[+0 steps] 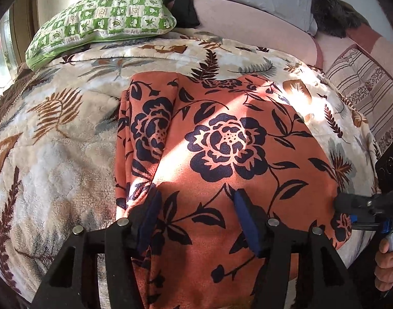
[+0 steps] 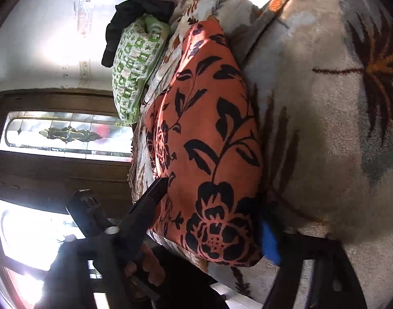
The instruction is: Fold small clothes
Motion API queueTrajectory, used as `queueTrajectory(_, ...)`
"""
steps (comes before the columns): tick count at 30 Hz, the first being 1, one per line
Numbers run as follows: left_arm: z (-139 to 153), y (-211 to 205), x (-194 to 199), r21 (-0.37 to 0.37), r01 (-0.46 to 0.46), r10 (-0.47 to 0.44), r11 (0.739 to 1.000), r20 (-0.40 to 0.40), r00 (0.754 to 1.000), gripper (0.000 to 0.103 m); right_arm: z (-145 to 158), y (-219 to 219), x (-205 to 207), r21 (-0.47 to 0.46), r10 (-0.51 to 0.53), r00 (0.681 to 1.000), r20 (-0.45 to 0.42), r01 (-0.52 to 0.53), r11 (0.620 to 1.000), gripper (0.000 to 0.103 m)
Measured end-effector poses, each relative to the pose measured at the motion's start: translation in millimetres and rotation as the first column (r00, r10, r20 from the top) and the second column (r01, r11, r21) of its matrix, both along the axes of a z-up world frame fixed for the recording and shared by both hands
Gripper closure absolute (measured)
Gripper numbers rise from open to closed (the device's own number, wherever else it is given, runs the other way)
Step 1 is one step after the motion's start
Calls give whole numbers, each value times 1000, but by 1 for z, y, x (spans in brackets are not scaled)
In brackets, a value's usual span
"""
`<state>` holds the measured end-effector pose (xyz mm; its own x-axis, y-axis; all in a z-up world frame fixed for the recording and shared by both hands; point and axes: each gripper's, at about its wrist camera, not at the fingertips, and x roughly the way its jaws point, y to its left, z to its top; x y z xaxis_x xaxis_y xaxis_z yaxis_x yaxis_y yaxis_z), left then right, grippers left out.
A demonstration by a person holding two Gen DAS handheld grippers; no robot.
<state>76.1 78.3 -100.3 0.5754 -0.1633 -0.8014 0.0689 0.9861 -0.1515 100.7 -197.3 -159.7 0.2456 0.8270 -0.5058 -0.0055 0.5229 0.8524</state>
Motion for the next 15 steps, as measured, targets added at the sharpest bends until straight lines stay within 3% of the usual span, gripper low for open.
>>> queueTrajectory(1, 0, 1, 0, -11, 1, -1, 1000, 1, 1000, 42, 5, 1, -2, -46, 0, 1000, 18, 1, 999, 66)
queueTrajectory(2, 0, 2, -1, -19, 3, -3, 1000, 3, 1000, 42, 8, 1, -3, -62, 3, 1000, 29, -1, 998, 72)
queueTrajectory(5, -2, 0, -2, -11, 10, -10, 1000, 6, 1000, 42, -5, 4, -3, -187, 16, 1000, 15, -13, 982, 75)
queueTrajectory(7, -1, 0, -1, -12, 11, -11, 1000, 9, 1000, 42, -9, 4, -4, -197, 30, 999, 16, -26, 980, 73)
queueTrajectory(10, -2, 4, -1, -36, 12, -12, 999, 9, 1000, 43, 13, -5, -3, -161, 33, 998, 62, -22, 987, 62)
queueTrajectory(12, -2, 3, -1, -29, 13, -13, 999, 12, 1000, 43, 27, -17, 3, -135, -1, 993, 114, 16, 991, 24)
queueTrajectory(15, -2, 4, -1, -33, 14, -13, 999, 15, 1000, 43, 31, -27, 35, -81, -59, 991, 120, 69, 994, 20)
